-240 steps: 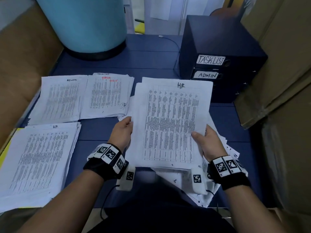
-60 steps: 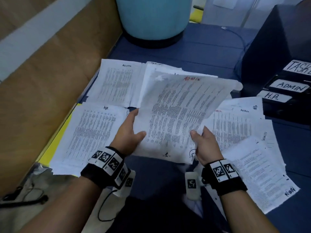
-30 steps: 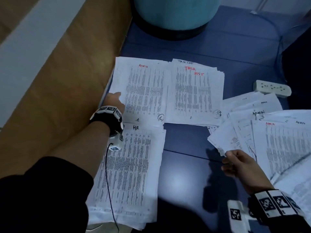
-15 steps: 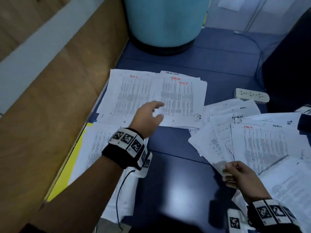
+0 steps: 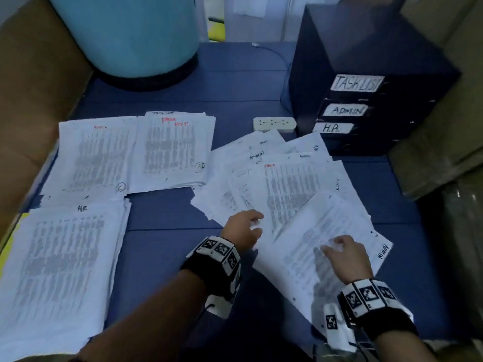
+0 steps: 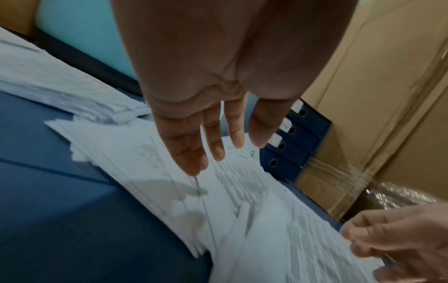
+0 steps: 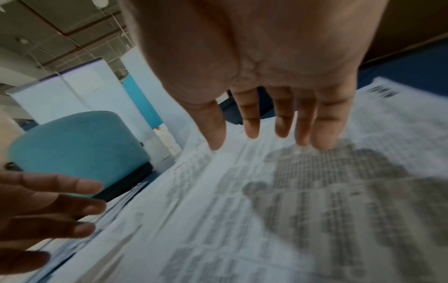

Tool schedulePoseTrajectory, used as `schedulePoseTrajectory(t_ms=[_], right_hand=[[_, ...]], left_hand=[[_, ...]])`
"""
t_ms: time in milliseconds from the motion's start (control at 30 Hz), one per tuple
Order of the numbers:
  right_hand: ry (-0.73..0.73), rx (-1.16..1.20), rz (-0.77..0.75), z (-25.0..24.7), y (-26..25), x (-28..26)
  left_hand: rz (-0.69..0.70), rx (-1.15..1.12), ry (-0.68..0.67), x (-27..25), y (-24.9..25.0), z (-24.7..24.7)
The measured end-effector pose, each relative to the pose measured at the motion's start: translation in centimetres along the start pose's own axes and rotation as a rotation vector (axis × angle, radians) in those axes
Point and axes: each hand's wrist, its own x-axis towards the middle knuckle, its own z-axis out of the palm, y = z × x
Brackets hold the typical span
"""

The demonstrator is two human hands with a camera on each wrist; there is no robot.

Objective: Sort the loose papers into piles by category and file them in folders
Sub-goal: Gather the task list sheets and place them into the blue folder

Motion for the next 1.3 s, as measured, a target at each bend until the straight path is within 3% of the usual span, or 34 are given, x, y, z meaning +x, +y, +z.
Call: schedulePoseTrajectory(t_ms=[133, 267, 367, 533, 700, 867, 967, 1300], right_hand=[[0.053, -0.019, 0.238, -1.4, 3.6, 0.7], [0.075, 0.086, 0.288, -1.8, 5.1, 1.1], [0.115, 0.224, 0.264, -1.8, 5.7, 1.5], [0.060, 0.398, 0.209, -1.1, 7.3, 2.4], [0.037, 0.604, 0.163, -2.0, 6.1, 1.3], [-0.227, 0.738, -0.008, -2.6, 4.4, 0.4], [-0.277, 0.807, -0.073, -2.8, 3.2, -0.1], [-0.353, 0.858, -0.161, -4.2, 0.2, -0.7]], left_hand=[[-0.022, 0.069, -0.049, 0.8, 1.0, 4.1], [-0.059, 0.166, -0.078, 1.4, 1.4, 6.5], [-0.093, 0.142, -0.056, 1.8, 1.3, 7.5], [-0.106, 0.141, -0.020, 2.0, 1.5, 7.4], [0.064, -0.063, 0.136, 1.2, 2.1, 5.1], [0.015, -0.332, 0.256, -0.5, 2.2, 2.8], [0.022, -0.388, 0.293, -1.7, 2.3, 2.2], [-0.040, -0.583, 0.200, -2.8, -0.5, 0.5]])
